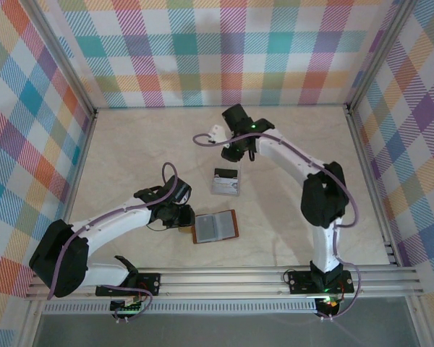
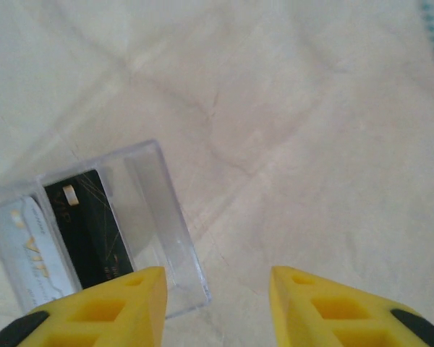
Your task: Take the credit cards out of the card holder
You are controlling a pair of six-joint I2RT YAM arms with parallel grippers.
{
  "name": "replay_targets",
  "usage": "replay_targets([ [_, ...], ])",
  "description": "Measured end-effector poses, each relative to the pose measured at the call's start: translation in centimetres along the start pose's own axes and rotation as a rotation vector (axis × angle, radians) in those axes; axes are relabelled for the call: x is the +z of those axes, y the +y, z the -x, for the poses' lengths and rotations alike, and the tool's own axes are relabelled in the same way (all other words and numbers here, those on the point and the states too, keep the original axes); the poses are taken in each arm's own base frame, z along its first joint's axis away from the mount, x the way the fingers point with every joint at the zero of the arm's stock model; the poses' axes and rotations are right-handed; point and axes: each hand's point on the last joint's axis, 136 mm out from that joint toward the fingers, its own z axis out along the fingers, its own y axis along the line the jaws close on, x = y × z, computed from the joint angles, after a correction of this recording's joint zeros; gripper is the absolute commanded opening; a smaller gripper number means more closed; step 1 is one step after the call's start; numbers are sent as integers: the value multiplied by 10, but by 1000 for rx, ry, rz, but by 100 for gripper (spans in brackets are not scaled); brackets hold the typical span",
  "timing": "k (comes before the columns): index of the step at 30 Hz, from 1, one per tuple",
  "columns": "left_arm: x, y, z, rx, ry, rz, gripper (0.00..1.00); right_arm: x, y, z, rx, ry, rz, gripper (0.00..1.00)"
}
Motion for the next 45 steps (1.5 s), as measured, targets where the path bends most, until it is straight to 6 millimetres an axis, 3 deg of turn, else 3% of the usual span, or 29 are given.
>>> replay_targets([
  [5,7,2,-6,-6,15,-11,20,-39,22,12,199,-95,36,37],
  [9,14,9,-12,-13,38,9,19,-47,56,12,386,-111,134,26],
  [17,25,20,-16,-14,53,55,16,-37,135,-22,754,-30,369,17],
  [24,31,28,-15,-8,49,98,15,-31,178,-32,989,54,503,15],
  [29,33,30,-14,-7,42,100,14,-32,208,-23,1057,95,596,18],
  [34,34,31,-15,-7,38,99,13,-17,242,-16,1088,162,661,14],
  [38,34,31,-15,-6,32,94,12,-1,268,-20,1097,248,676,12],
  [45,34,31,-16,-4,19,84,12,23,291,-32,1119,349,667,13],
])
